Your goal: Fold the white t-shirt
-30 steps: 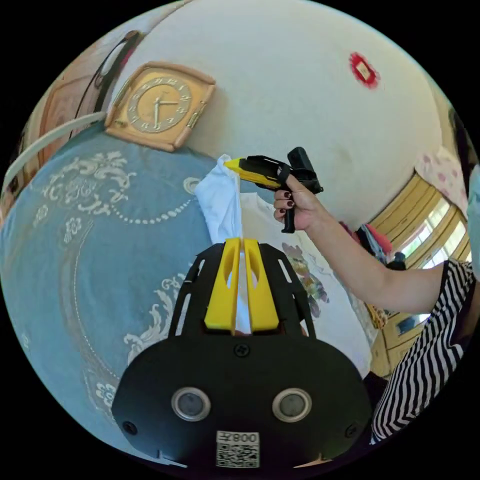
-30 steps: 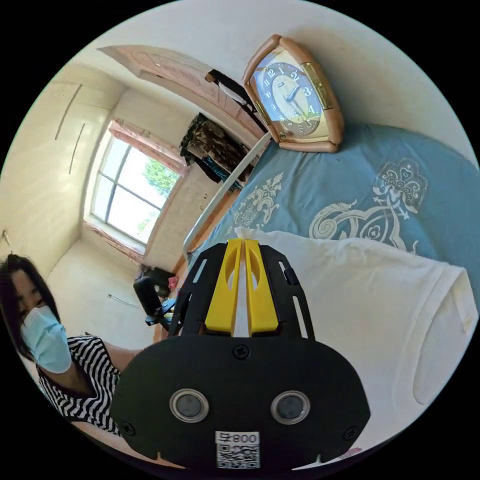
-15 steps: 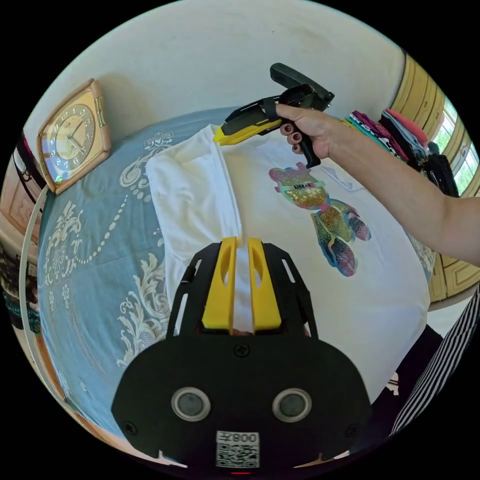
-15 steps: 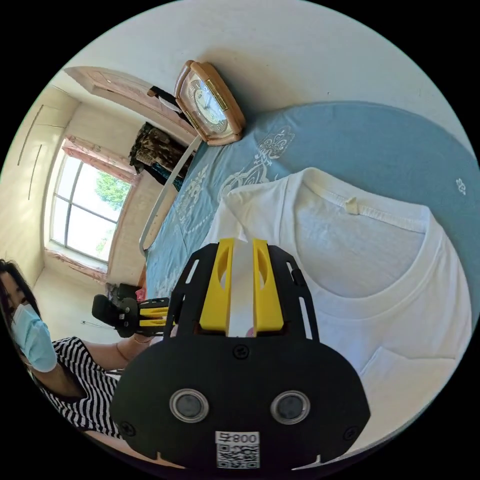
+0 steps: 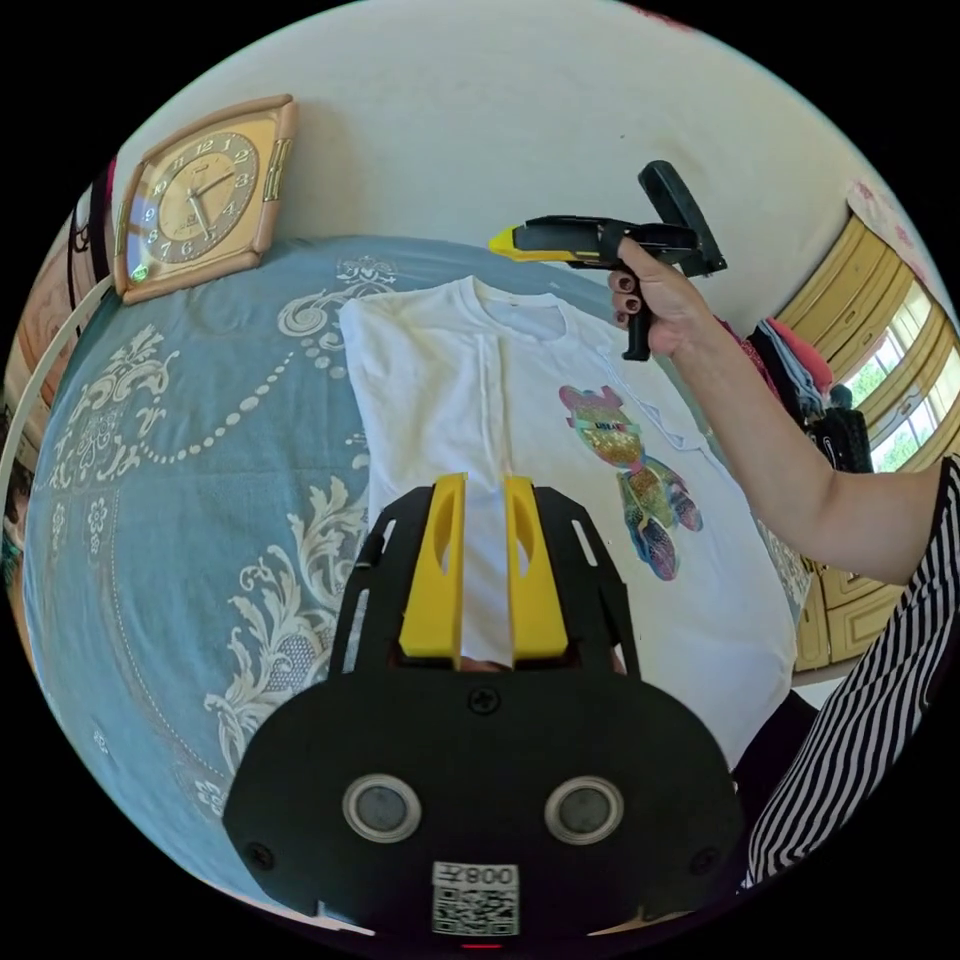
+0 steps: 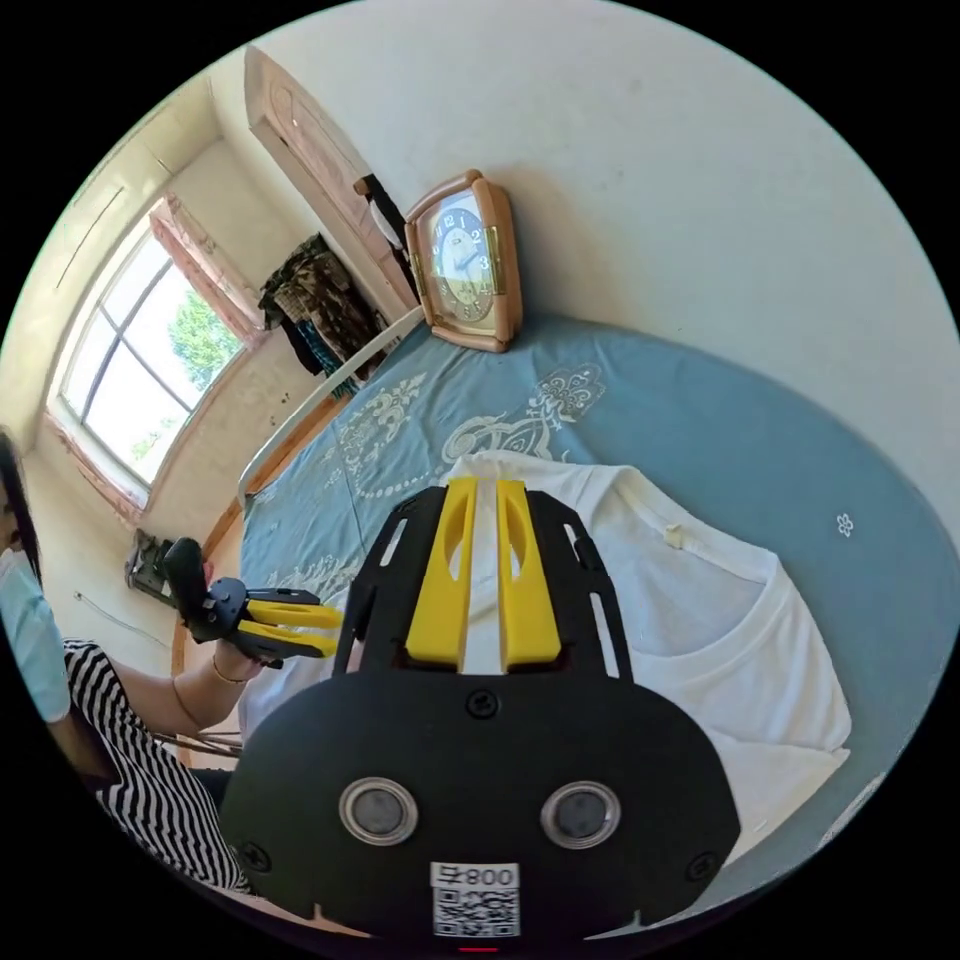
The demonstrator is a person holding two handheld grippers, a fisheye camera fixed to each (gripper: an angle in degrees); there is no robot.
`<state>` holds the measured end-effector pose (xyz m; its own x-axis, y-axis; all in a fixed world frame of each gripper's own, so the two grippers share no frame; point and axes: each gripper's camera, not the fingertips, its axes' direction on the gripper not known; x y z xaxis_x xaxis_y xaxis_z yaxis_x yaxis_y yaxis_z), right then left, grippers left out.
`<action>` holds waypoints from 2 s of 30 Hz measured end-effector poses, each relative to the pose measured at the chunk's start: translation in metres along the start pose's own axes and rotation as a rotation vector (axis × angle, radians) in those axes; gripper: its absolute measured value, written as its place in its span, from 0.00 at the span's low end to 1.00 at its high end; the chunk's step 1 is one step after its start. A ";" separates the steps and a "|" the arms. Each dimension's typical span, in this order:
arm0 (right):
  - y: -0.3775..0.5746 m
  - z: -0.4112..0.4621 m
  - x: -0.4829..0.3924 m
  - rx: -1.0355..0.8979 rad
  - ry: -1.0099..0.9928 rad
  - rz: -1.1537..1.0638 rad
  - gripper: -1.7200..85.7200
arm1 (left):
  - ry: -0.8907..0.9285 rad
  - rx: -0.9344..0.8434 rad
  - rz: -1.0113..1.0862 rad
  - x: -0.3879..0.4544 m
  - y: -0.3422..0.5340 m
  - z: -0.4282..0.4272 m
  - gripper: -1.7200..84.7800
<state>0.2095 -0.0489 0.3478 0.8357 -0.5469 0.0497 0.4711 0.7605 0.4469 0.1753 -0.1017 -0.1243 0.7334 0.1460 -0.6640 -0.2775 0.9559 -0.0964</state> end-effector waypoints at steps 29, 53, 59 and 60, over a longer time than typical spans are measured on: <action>-0.108 0.075 -0.087 -0.186 0.027 -0.041 0.02 | -0.042 -0.023 -0.068 -0.012 -0.014 0.041 0.05; -0.009 -0.219 -0.071 -0.061 0.423 0.219 0.03 | -0.062 0.020 0.126 0.008 -0.103 0.063 0.05; -0.046 -0.250 -0.057 -0.086 0.464 0.223 0.05 | -0.086 -0.019 0.116 -0.009 -0.176 0.105 0.08; -0.054 -0.248 -0.064 -0.099 0.460 0.196 0.05 | -0.077 -0.037 0.105 -0.012 -0.181 0.112 0.08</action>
<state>0.2008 0.0313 0.0993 0.9384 -0.1968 -0.2839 0.2988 0.8751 0.3807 0.2863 -0.2477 -0.0163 0.7442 0.2658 -0.6128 -0.3775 0.9242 -0.0576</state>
